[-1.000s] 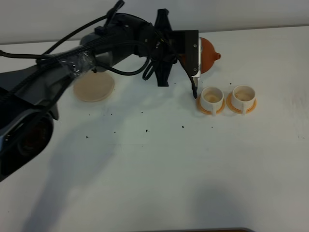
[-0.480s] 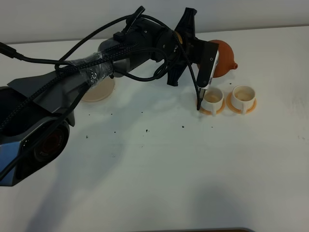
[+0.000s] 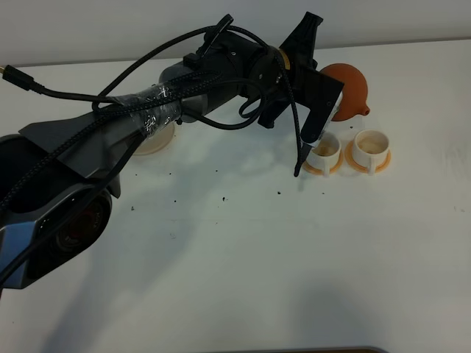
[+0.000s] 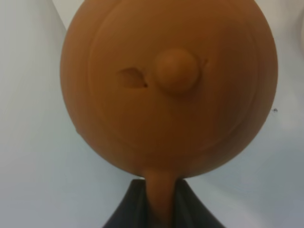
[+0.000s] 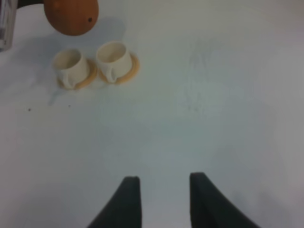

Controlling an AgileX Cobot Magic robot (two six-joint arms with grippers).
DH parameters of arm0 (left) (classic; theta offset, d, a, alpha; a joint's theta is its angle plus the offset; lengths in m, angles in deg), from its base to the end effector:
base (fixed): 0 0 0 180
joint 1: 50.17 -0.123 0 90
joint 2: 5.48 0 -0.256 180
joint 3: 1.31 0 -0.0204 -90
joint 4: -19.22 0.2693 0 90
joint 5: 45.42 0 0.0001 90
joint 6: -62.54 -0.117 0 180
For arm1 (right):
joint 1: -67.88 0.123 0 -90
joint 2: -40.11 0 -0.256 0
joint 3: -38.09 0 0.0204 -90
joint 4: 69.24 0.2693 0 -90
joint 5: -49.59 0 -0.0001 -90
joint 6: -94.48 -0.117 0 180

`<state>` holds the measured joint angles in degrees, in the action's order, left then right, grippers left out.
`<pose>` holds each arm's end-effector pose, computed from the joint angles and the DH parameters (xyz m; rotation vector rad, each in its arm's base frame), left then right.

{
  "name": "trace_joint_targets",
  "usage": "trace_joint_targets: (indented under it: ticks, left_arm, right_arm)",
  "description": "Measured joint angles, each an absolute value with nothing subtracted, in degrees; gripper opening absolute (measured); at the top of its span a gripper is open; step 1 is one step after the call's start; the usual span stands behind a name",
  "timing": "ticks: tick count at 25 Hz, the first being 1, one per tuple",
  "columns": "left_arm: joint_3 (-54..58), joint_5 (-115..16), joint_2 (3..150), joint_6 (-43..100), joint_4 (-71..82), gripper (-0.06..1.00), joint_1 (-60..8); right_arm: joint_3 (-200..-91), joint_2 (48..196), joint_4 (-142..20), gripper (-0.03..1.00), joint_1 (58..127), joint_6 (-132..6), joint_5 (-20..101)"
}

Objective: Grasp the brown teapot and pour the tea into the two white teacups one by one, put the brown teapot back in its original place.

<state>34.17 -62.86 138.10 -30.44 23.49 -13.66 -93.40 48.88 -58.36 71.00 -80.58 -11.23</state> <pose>0.4545 -0.3332 0.1427 2.0708 0.9024 0.6083 0.0636 0.0228 0.2711 -0.1513 2.0472 0.2083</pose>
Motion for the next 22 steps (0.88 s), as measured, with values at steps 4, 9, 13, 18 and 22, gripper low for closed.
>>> trace_joint_targets:
  ticks: [4,9,13,18,22]
  left_arm:
    - [34.17,-62.75,138.28,-32.59,24.32,0.10,-13.18]
    - [34.28,-61.29,139.77,-33.30,27.66,0.10,-12.92]
    - [34.28,-60.34,140.50,-33.47,30.38,0.10,-12.88]
    - [34.28,-57.81,140.44,-33.58,32.82,0.10,-12.75]
    - [34.28,-56.91,140.44,-33.65,33.63,0.10,-12.43]
  right_arm:
    - [-93.40,48.88,-58.36,0.24,71.00,-80.58,-11.23]
    - [-93.40,48.88,-58.36,0.24,71.00,-80.58,-11.23]
    - [-93.40,48.88,-58.36,0.24,71.00,-80.58,-11.23]
    - [-93.40,48.88,-58.36,0.24,71.00,-80.58,-11.23]
    - [-93.40,48.88,-58.36,0.24,71.00,-80.58,-11.23]
